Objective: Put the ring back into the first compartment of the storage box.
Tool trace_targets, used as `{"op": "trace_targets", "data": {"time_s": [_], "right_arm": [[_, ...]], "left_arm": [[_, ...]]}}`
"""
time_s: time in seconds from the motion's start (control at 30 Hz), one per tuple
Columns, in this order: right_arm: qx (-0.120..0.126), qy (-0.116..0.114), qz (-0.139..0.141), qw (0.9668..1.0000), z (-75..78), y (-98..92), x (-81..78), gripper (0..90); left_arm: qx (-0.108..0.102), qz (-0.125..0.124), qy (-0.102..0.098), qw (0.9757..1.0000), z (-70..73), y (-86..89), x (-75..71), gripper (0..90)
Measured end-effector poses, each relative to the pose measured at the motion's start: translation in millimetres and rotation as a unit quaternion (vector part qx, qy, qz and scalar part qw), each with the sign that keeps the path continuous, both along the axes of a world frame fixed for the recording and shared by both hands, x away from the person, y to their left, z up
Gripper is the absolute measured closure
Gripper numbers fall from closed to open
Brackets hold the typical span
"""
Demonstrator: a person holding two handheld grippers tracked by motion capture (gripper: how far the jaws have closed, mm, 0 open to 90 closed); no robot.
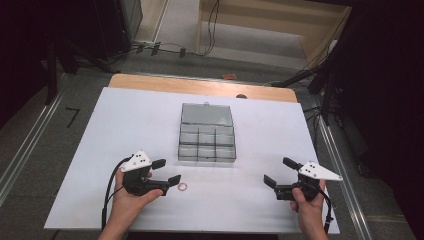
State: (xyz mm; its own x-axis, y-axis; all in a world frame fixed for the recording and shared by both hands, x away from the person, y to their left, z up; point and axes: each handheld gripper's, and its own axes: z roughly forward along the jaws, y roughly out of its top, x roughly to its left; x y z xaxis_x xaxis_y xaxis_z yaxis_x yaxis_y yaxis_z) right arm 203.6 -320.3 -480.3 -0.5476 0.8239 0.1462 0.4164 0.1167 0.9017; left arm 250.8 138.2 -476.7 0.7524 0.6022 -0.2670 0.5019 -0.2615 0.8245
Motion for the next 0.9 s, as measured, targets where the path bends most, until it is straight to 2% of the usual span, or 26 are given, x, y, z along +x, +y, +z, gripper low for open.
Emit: {"op": "trace_targets", "data": {"time_s": [0.17,0.43,0.63,0.83,0.9], "right_arm": [[-0.004,-0.005,0.002,1.0000,0.8,-4.3,-5.7,0.0],[-0.008,0.004,0.000,1.0000,-5.0,-7.6,-2.0,0.0],[-0.003,0.008,-0.001,1.0000,-7.8,-10.1,0.0,0.0],[-0.004,0.010,-0.002,0.9999,-7.9,-11.1,0.0,0.0],[-0.002,0.009,-0.002,1.0000,-8.1,-11.3,0.1,0.0]], "left_arm": [[0.002,-0.008,0.006,0.9999,-4.9,-4.7,-0.9,37.2],[0.039,-0.022,0.025,0.9987,-17.2,-16.4,-1.1,59.0],[0.045,-0.025,0.032,0.9981,-23.0,-21.6,0.5,66.7],[0.049,-0.048,0.036,0.9970,-21.7,-26.7,-3.9,75.5],[0.051,-0.051,0.037,0.9967,-21.9,-28.4,-5.1,76.0]]}}
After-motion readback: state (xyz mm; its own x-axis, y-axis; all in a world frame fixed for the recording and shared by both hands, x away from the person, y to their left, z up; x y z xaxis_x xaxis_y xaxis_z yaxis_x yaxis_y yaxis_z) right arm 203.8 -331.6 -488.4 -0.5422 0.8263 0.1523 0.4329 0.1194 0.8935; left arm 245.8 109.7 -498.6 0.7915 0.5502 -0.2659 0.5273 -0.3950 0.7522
